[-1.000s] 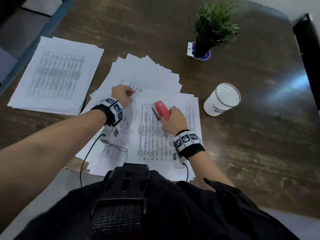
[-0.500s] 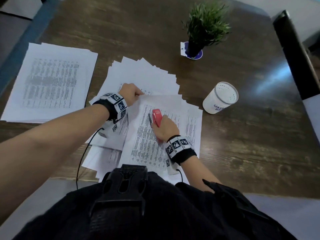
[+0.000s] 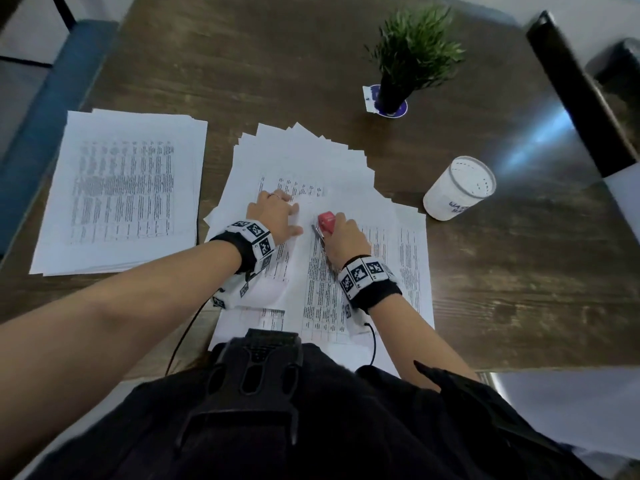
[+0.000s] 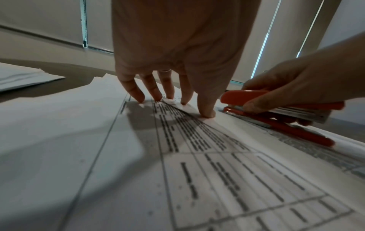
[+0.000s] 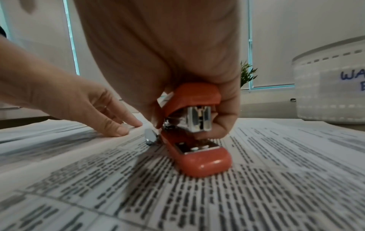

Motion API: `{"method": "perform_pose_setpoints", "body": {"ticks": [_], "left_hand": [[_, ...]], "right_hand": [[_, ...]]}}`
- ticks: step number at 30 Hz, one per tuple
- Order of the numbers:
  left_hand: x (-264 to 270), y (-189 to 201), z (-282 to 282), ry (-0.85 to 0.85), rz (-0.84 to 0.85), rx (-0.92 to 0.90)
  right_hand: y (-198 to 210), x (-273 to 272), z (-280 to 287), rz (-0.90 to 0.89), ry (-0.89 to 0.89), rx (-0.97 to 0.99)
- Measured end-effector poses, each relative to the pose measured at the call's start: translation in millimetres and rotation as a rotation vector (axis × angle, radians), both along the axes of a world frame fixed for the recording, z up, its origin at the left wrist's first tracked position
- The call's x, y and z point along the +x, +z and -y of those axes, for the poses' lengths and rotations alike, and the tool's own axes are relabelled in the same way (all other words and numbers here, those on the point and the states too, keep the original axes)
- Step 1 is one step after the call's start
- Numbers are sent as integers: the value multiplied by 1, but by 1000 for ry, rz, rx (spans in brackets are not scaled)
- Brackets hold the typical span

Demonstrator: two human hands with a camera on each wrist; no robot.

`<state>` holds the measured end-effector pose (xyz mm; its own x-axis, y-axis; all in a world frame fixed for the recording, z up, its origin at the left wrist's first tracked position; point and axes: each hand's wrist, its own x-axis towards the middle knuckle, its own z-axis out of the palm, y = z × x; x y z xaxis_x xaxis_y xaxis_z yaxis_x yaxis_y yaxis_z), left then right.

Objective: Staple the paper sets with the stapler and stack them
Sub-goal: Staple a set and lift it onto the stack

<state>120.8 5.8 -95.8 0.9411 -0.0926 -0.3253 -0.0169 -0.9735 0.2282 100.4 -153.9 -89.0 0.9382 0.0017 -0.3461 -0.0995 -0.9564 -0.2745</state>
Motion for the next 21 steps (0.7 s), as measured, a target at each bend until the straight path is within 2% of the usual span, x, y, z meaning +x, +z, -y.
{"method": "perform_pose_setpoints", "body": {"ticks": [7, 15, 18, 21], "left_hand": [[-3, -1, -1, -47, 72, 36], [0, 4, -3, -39, 35, 6], [2, 5, -3, -32, 25, -12], [5, 9, -1, -39, 17, 3]], "right_hand": [[2, 21, -21, 59, -69, -10], [-1, 49, -17, 50, 34, -94], [-3, 48, -21, 48, -16, -42], [-5, 47, -33, 22, -146, 29]]}}
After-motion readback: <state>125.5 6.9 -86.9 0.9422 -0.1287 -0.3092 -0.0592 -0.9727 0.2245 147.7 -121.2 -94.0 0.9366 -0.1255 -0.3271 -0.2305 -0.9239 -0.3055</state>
